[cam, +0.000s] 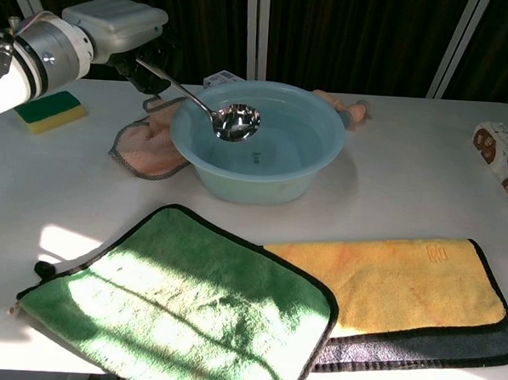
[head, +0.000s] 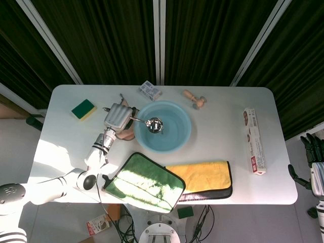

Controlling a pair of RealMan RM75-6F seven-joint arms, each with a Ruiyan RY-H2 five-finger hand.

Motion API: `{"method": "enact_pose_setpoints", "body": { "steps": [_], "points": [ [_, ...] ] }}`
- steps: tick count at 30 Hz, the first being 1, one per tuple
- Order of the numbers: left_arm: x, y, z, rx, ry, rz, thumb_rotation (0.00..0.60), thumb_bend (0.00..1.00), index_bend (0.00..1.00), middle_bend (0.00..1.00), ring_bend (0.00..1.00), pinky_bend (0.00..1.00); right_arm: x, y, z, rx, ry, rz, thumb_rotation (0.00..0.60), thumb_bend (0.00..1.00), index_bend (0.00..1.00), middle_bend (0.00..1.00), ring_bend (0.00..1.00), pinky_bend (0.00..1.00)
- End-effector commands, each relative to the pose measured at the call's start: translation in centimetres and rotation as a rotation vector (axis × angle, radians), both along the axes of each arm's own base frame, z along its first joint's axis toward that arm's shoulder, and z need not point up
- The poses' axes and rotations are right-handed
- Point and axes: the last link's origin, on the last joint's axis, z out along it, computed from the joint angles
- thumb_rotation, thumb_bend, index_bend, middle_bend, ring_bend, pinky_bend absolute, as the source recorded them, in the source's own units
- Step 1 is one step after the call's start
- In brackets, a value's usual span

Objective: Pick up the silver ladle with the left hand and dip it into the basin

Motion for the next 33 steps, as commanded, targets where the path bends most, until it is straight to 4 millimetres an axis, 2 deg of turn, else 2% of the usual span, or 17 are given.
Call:
{"method": "enact_pose_setpoints", "body": {
  "steps": [1, 13, 33],
  "points": [
    [0.2, 0.1, -0.6, 0.001, 0.034, -0.013, 0.600, 0.53, 0.72, 0.61, 0.63, 0.89, -0.1, -0.1, 0.0, 0.001, 0.000, -0.004, 0.600, 0.36, 0.00, 0.00, 0.00, 0.00],
    [0.6, 0.1, -2.1, -0.006, 0.115, -0.047, 0.600, 0.53, 0.72, 0.61, 0.64, 0.90, -0.2, -0.2, 0.0, 0.006, -0.001, -0.009, 0.600, 0.35, 0.00, 0.00, 0.00, 0.00],
    [1.5, -0.6, -3.5, -0.068, 0.103, -0.022, 0.600, 0.53, 0.72, 0.61, 0.64, 0.90, -0.2, -0.2, 0.0, 0.011, -0.009, -0.011, 0.600, 0.35, 0.00, 0.00, 0.00, 0.00]
  ]
}}
